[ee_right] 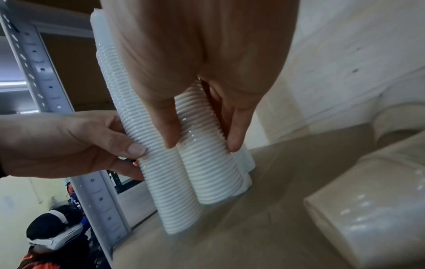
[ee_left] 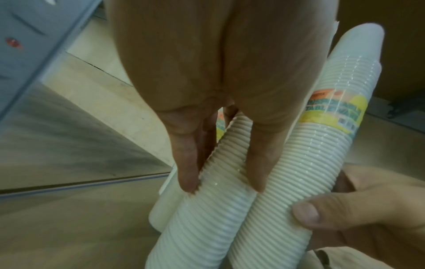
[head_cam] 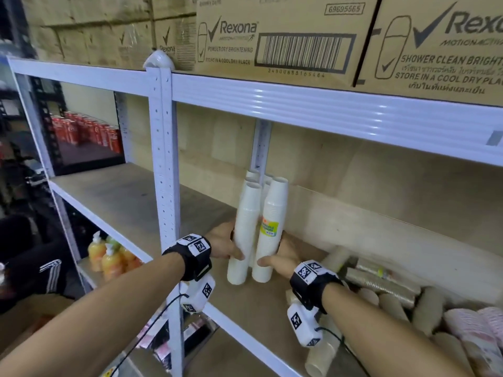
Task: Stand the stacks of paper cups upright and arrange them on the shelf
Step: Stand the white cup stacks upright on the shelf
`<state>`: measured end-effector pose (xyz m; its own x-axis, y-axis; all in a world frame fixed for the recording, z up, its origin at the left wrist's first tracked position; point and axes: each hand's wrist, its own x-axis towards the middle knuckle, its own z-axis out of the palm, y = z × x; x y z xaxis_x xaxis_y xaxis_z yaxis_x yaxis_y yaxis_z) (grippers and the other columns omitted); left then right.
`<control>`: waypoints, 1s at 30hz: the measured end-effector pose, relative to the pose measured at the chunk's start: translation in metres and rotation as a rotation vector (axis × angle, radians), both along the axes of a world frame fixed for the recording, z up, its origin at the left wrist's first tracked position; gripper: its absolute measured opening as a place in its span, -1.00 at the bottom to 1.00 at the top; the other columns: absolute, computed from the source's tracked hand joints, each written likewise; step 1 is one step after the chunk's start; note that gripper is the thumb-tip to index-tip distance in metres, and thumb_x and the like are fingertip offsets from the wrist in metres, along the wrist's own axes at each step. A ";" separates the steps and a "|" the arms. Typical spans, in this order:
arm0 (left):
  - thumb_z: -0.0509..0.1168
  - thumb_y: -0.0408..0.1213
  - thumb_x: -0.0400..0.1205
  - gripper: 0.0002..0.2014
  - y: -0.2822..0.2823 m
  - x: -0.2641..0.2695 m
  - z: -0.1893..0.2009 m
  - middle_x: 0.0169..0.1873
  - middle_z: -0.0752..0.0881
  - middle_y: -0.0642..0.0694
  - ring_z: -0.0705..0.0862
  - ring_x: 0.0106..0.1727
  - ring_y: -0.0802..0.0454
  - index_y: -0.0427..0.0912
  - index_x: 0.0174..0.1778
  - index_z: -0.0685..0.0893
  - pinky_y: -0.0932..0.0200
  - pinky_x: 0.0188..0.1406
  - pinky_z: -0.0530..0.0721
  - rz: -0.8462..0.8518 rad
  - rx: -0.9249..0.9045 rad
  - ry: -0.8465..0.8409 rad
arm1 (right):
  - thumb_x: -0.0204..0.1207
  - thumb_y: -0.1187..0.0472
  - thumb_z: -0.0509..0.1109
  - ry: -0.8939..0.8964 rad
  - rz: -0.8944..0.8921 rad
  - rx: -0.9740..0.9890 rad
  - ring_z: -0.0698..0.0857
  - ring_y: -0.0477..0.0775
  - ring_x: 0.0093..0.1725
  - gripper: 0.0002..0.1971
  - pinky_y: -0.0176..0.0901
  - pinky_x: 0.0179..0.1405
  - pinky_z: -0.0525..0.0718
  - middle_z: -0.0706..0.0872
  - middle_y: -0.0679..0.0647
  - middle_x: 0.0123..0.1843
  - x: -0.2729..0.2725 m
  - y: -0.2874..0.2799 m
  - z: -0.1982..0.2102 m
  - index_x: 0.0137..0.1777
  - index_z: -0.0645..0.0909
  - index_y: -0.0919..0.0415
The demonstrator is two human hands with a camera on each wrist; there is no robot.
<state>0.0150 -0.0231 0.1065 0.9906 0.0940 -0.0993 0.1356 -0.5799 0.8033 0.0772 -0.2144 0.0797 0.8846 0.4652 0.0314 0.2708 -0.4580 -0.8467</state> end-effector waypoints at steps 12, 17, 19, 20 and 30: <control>0.61 -0.33 0.33 -0.43 0.017 0.000 -0.031 0.11 0.76 0.06 0.70 0.16 0.05 -0.02 0.25 0.62 -0.01 0.24 0.67 0.019 -0.002 -0.022 | 0.19 0.34 0.66 0.062 0.020 -0.051 0.70 -0.05 0.11 -0.37 -0.21 0.01 0.55 0.74 -0.09 0.09 -0.001 0.025 -0.038 0.30 0.58 0.13; 0.61 -0.33 0.36 -0.46 0.015 0.002 -0.025 0.12 0.77 0.02 0.71 0.19 0.03 -0.07 0.26 0.64 -0.05 0.26 0.68 -0.016 -0.036 -0.010 | 0.26 0.40 0.64 0.054 0.022 -0.028 0.68 -0.07 0.05 -0.45 -0.18 0.04 0.55 0.72 -0.10 0.05 -0.005 0.020 -0.032 0.25 0.59 0.12; 0.61 -0.32 0.37 -0.48 0.013 0.003 -0.016 0.12 0.76 0.01 0.72 0.18 0.02 -0.08 0.24 0.64 -0.05 0.24 0.70 -0.012 -0.033 -0.024 | 0.28 0.43 0.63 0.033 0.047 -0.013 0.68 -0.11 0.01 -0.52 -0.17 0.05 0.57 0.71 -0.14 -0.01 -0.004 0.018 -0.021 0.12 0.59 0.06; 0.61 -0.33 0.39 -0.50 0.013 0.003 -0.010 0.11 0.76 0.01 0.71 0.17 0.02 -0.06 0.23 0.62 -0.03 0.20 0.72 -0.006 -0.032 -0.034 | 0.26 0.42 0.65 0.021 0.052 -0.007 0.71 -0.11 0.03 -0.52 -0.15 0.07 0.60 0.72 -0.14 0.00 -0.002 0.018 -0.014 0.10 0.59 0.05; 0.55 -0.23 0.49 -0.55 0.007 0.008 0.076 -0.05 0.71 -0.09 0.73 -0.10 -0.02 -0.11 0.21 0.51 -0.02 -0.17 0.79 0.054 0.024 -0.214 | 0.25 -0.05 0.63 -0.140 0.026 -0.026 0.70 -0.08 0.03 -0.40 -0.08 -0.06 0.68 0.69 -0.12 0.08 0.014 0.012 0.069 0.22 0.45 0.01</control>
